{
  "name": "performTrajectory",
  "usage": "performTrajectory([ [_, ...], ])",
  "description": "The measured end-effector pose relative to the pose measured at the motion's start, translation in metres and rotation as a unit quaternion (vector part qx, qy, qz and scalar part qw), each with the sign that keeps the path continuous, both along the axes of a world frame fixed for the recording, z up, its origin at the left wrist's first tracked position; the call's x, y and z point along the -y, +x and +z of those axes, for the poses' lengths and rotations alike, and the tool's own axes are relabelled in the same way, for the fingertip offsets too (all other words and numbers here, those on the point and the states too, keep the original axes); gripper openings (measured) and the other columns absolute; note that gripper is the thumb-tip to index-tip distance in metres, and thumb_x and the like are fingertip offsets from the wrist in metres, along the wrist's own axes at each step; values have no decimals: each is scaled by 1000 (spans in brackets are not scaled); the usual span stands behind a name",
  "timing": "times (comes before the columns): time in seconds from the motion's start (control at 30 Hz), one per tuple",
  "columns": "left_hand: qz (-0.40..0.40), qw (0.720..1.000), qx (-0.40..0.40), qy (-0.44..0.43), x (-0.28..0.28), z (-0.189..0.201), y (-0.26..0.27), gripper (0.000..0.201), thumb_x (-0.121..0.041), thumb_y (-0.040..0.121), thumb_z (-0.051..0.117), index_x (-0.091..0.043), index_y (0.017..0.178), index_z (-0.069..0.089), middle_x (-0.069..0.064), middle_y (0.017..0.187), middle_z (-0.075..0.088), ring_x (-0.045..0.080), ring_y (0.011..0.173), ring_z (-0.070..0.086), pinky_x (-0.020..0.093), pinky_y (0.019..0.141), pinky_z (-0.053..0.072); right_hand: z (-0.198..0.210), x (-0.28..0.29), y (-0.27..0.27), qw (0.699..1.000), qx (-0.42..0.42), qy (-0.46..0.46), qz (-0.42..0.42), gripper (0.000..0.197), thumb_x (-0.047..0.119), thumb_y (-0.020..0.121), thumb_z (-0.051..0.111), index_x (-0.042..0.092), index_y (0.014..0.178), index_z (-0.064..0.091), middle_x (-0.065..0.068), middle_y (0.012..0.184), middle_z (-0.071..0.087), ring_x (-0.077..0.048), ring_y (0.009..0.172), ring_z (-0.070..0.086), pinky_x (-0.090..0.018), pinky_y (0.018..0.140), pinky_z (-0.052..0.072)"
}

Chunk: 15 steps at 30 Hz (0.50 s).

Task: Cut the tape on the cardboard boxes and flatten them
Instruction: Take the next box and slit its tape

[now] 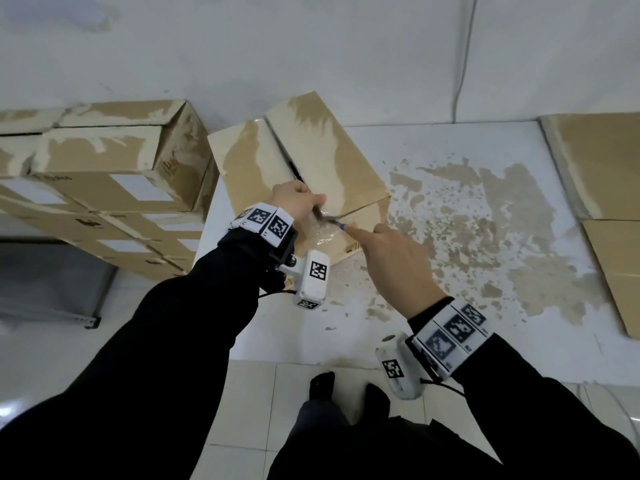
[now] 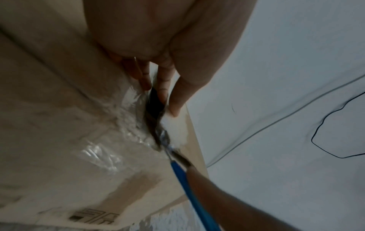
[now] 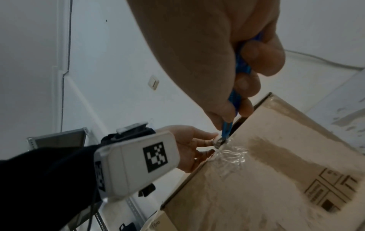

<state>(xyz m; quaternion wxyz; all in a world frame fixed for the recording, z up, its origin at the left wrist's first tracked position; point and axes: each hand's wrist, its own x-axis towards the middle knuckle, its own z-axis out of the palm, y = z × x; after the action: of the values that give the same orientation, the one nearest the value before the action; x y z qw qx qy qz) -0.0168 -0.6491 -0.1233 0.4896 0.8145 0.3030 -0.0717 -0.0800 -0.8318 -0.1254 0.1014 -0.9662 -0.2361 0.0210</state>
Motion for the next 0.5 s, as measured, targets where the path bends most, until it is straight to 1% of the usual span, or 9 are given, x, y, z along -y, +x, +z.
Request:
performTrajectory([
  [0.07,-4,1000,1,-24,0,5,-1,35,-19,83,72,-17,60,45,4,83,60,18,77,54,25,68,42,2,7,4,1000,10,-2,-29,53,4,95,43,31,141,39,2,76,45,-13,52,42,-26,46,37],
  [0.13,-5,999,0,-36,0,10,-3,32,-22,86,69,-18,63,46,-1,76,58,14,73,52,22,60,37,7,19,9,999,-4,35,-41,49,6,97,42,30,140,44,4,70,45,-10,51,40,-23,45,31],
  [0.2,-13,1000,3,6,3,13,-5,34,-31,83,71,-19,65,45,-1,78,56,14,72,51,22,59,37,13,37,12,990,-55,126,-17,43,11,98,41,31,134,52,7,61,46,-6,45,36,-18,43,25],
  [0.27,-34,996,14,83,9,9,-6,39,-38,76,75,-20,65,42,7,92,59,22,84,56,29,70,46,20,53,9,968,-109,226,-1,38,15,98,42,34,129,55,-1,57,55,-10,41,37,-17,40,28],
  [0.3,-50,993,18,106,12,9,-7,40,-37,75,76,-20,66,40,10,97,59,25,88,57,32,75,47,24,59,8,956,-122,268,-10,35,17,99,42,34,126,57,-3,60,59,-10,41,40,-17,40,30],
  [0.33,-72,991,29,105,14,10,-7,40,-31,77,76,-20,67,39,9,93,60,21,85,59,29,73,48,26,63,10,946,-119,300,-32,29,18,100,41,31,119,60,-3,63,63,-10,42,43,-17,41,33],
  [0.4,-136,986,38,86,16,16,-11,37,-19,81,74,-17,71,38,4,74,56,5,59,59,16,57,44,28,68,22,933,-93,334,-92,25,21,101,39,18,104,64,2,69,65,-9,48,51,-25,49,44],
  [0.43,-173,980,32,93,16,21,-13,35,-16,82,72,-16,74,39,3,71,56,5,55,58,16,56,43,29,71,31,928,-78,346,-118,25,22,101,38,15,101,62,3,73,66,-11,55,55,-27,55,48],
  [0.5,-249,960,6,129,12,29,-11,28,-18,83,71,-15,83,44,3,77,58,18,70,58,28,70,45,28,79,52,923,-39,352,-151,26,21,102,36,12,103,60,-1,80,62,-13,62,53,-21,59,44],
])
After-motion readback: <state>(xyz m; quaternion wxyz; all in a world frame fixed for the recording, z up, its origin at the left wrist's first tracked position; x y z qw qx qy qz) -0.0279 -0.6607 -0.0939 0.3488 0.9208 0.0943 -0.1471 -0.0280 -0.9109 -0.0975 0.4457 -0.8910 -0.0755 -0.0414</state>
